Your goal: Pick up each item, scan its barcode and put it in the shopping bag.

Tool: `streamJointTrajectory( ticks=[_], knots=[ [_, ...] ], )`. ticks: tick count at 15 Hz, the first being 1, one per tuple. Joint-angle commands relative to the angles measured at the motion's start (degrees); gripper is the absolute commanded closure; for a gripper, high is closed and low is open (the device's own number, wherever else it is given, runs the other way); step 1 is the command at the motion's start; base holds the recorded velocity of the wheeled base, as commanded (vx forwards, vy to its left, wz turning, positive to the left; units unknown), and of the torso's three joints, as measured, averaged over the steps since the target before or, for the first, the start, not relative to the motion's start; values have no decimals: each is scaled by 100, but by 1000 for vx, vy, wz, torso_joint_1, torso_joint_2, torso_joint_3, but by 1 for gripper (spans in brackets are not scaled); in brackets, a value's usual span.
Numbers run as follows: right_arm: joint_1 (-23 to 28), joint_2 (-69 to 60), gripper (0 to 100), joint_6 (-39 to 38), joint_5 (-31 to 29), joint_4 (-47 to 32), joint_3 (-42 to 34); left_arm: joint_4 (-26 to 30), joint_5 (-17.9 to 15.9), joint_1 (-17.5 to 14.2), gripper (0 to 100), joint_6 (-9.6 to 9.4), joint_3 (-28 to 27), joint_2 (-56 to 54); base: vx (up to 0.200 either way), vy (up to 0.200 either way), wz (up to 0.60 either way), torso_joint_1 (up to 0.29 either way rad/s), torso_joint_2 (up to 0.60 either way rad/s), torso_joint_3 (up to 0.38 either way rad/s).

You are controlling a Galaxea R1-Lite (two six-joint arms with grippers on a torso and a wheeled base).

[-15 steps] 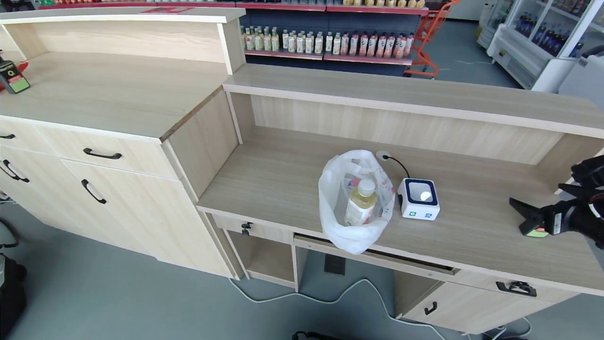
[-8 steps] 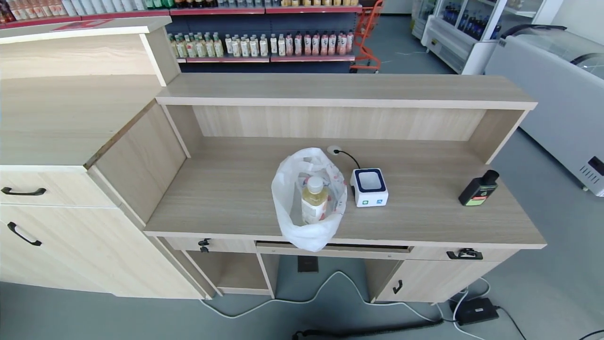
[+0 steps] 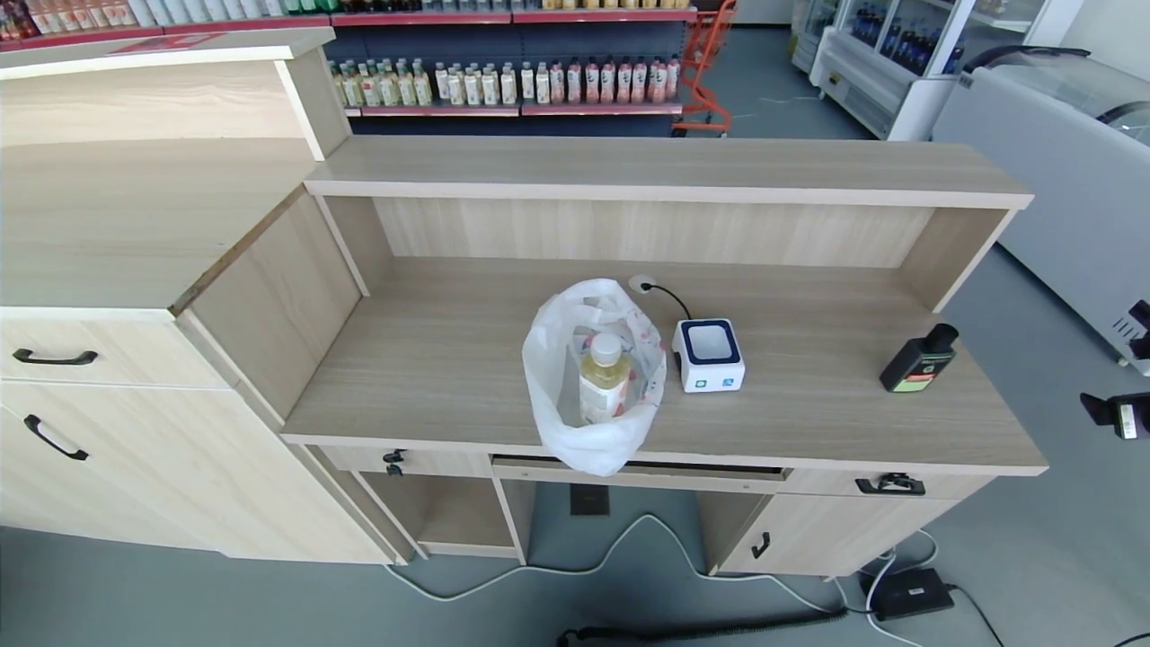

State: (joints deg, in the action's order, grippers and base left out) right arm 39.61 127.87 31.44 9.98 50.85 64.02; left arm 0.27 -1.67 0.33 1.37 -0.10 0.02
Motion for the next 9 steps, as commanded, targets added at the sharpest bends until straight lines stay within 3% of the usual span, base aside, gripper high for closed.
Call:
streamJointTrajectory(
  ticks=[1,9],
  knots=[
    [-234,450,0,-24,83,4,409,0,0,2,0,4,1,-2,0,0,0,0,0,0],
    [-797,871,0,-121,320,22,866,0,0,2,0,4,1,-2,0,0,0,0,0,0]
  ],
)
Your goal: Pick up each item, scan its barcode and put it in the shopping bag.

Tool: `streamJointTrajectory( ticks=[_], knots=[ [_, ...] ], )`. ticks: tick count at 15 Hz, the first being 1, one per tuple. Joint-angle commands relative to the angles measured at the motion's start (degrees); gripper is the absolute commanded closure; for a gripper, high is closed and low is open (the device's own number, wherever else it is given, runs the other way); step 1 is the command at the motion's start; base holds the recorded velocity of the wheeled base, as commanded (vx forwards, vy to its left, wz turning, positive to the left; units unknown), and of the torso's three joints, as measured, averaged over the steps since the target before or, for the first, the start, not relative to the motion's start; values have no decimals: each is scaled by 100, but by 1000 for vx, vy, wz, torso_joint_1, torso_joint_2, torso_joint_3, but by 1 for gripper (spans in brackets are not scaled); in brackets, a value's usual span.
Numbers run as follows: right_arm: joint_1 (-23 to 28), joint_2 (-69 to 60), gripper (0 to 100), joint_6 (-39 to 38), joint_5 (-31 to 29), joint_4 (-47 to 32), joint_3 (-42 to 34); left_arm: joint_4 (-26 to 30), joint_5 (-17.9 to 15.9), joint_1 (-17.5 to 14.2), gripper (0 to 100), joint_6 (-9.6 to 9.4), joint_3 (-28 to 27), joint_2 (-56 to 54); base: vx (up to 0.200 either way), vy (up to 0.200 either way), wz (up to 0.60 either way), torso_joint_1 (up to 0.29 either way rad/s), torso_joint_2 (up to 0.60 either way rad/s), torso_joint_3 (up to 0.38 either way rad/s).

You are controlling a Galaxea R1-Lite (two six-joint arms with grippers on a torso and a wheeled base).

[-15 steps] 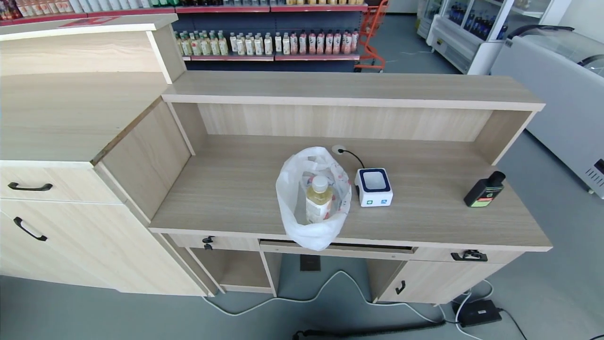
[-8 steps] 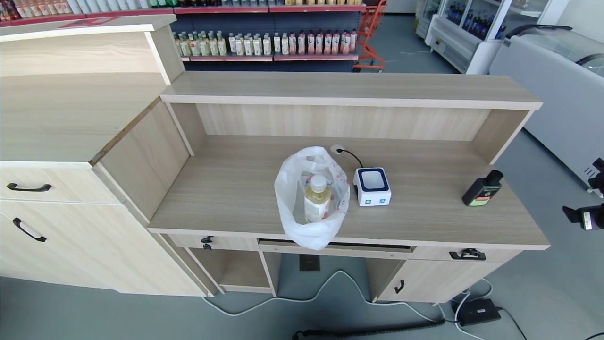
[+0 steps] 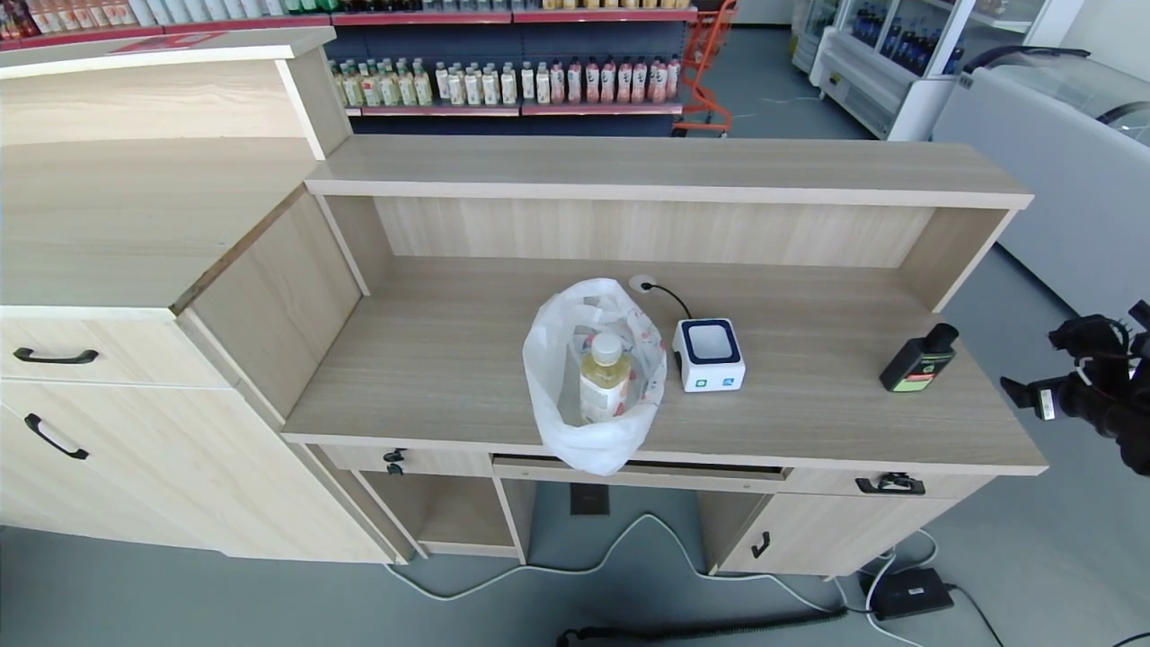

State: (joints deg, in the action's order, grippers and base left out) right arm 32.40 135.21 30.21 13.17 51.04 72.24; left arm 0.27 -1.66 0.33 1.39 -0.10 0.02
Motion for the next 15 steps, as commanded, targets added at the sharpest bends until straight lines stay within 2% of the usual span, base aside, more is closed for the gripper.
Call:
streamJointTrajectory(
  ticks=[1,15],
  knots=[
    [-129,173,0,-6,2,2,88,0,-1,2,0,2,1,-2,0,0,0,0,0,0],
    [-700,841,0,-41,2,29,1011,0,-1,2,0,2,1,-2,0,0,0,0,0,0]
  ],
)
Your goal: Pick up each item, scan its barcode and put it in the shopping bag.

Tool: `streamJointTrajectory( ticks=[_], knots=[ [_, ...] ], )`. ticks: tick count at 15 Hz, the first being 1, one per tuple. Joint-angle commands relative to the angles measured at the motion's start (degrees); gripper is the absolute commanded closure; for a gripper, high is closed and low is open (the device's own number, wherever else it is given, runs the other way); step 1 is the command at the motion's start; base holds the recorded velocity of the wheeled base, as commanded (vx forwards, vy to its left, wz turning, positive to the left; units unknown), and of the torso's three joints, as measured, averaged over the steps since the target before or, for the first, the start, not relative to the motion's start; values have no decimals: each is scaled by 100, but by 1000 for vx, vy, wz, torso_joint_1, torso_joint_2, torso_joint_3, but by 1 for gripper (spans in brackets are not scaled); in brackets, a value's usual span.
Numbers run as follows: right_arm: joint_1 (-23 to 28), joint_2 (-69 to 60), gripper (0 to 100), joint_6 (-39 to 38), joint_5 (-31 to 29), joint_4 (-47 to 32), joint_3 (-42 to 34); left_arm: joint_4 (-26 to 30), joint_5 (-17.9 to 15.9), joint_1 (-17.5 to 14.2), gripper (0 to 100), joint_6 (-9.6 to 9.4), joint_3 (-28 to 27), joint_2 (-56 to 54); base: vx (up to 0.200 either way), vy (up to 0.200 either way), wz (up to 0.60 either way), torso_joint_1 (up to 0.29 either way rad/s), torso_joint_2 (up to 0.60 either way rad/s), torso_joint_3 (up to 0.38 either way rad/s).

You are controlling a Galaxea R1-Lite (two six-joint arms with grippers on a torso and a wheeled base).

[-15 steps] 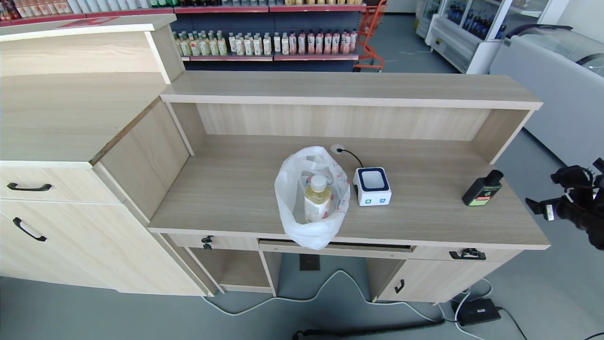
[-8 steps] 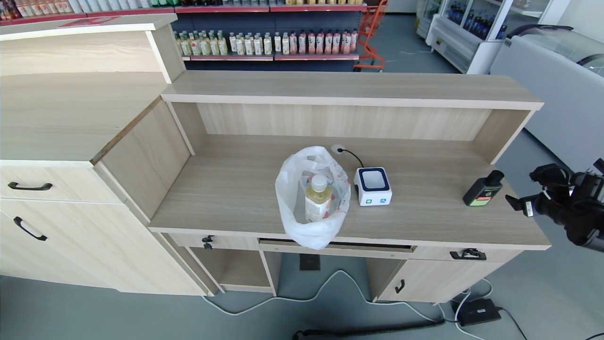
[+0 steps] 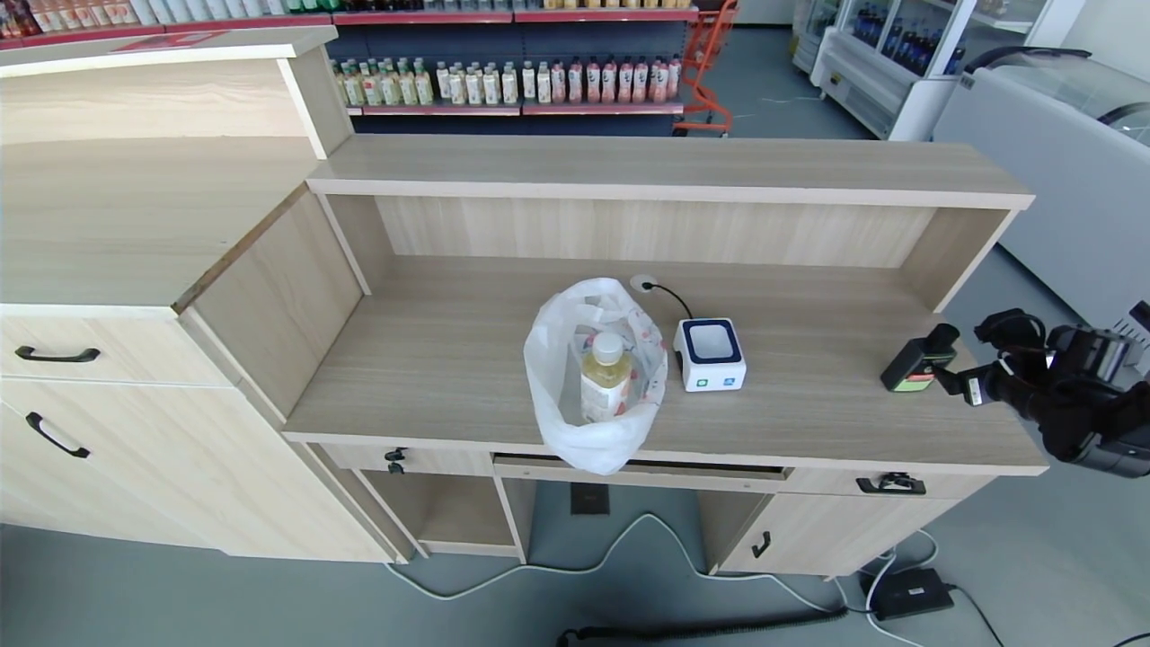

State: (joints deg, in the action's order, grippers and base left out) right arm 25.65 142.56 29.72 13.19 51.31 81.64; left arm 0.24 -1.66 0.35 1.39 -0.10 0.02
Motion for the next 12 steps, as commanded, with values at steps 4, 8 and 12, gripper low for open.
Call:
streamJointTrajectory(
  ticks=[4,8,12],
  knots=[
    [-130,334,0,16,-1,11,344,2,-1,0,0,2,1,-2,0,0,0,0,0,0],
    [-280,440,0,-116,-1,19,484,2,-1,0,0,2,1,-2,0,0,0,0,0,0],
    [-535,651,0,-625,8,432,537,2,-1,0,0,2,1,-2,0,0,0,0,0,0]
  ],
)
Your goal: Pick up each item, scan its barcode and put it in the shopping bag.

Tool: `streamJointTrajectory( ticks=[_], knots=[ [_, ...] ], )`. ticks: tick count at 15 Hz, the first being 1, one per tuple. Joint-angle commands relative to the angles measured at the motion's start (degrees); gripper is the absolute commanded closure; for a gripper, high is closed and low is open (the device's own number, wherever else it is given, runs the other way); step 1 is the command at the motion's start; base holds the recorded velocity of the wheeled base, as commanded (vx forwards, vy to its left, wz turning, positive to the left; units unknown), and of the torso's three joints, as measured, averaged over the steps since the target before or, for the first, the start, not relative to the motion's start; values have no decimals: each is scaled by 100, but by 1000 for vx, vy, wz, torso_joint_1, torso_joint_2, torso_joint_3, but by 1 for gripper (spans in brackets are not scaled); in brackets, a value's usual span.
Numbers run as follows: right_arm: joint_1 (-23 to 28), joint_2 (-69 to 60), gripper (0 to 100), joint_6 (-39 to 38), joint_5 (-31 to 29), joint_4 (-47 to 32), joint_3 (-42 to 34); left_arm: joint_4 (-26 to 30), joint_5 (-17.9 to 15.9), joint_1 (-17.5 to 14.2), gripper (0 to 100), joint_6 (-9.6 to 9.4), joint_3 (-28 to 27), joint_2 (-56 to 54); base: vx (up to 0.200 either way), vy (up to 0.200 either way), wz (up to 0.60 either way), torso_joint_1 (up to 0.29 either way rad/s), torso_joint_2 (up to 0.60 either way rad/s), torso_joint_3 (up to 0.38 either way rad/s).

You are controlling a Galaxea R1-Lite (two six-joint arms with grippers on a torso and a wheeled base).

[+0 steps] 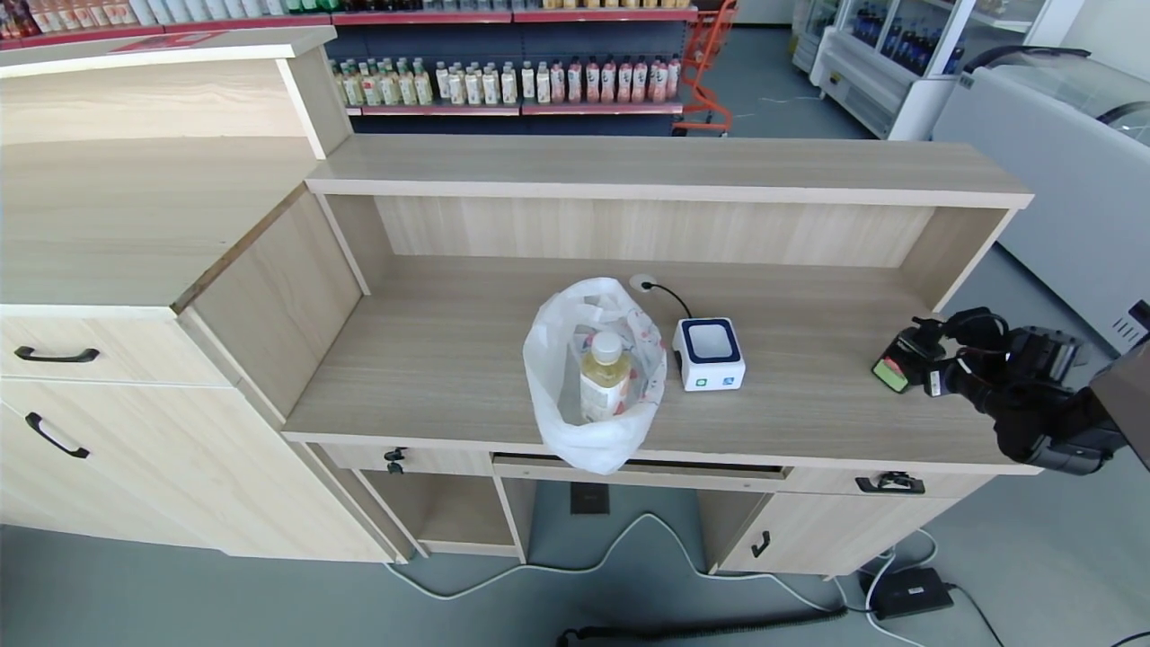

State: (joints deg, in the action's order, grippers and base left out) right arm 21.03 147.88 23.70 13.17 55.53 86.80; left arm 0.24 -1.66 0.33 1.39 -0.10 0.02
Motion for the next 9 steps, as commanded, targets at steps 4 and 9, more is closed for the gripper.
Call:
streamJointTrajectory(
  ticks=[4,9],
  knots=[
    [-160,276,0,-58,11,37,92,2,-1,2,0,2,1,-2,0,0,0,0,0,0],
    [-284,434,0,-93,125,-33,549,2,-1,2,0,2,-8,-2,0,0,0,0,0,0]
  ],
)
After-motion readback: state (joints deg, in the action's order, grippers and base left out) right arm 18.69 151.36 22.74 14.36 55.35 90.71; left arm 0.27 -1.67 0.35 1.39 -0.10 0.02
